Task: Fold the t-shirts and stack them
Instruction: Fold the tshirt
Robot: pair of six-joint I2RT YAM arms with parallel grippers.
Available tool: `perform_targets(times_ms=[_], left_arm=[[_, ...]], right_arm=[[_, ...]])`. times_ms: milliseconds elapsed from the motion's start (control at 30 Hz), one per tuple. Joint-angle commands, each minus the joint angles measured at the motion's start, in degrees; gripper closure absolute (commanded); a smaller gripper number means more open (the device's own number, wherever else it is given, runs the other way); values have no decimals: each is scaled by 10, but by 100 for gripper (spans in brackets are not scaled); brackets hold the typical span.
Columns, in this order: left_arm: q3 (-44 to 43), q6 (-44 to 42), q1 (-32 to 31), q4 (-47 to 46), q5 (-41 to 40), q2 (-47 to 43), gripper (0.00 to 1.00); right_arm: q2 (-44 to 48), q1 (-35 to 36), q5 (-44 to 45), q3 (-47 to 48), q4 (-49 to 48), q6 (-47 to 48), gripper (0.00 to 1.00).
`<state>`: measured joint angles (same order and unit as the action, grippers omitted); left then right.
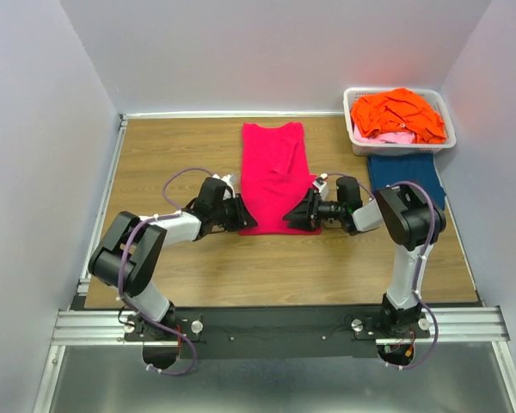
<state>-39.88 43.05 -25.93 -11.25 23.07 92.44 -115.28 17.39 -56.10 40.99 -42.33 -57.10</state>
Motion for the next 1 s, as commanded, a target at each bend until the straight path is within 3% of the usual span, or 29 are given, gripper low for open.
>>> perform_targets(times_ms=[0, 200, 400, 667, 800, 967], left_arm=[[22, -5, 23, -11, -14, 12, 69], [9, -16, 41, -13, 0, -3, 69], [-105, -39, 65, -7, -9, 28, 69], [-256, -35, 92, 6, 4, 197, 70], [-268, -26, 95, 11, -6, 244, 70], [-238, -17, 113, 10, -22, 239, 70]], right_arm=[[-50, -1, 63, -22, 6, -5, 39], [28, -3, 52, -17, 8, -7, 39], [67, -32, 75, 52, 10, -26, 39], [-20, -81, 136, 128, 9, -40, 39], [-68, -93, 193, 114, 7, -47, 39], [-68, -99, 209, 83, 5, -31, 39]])
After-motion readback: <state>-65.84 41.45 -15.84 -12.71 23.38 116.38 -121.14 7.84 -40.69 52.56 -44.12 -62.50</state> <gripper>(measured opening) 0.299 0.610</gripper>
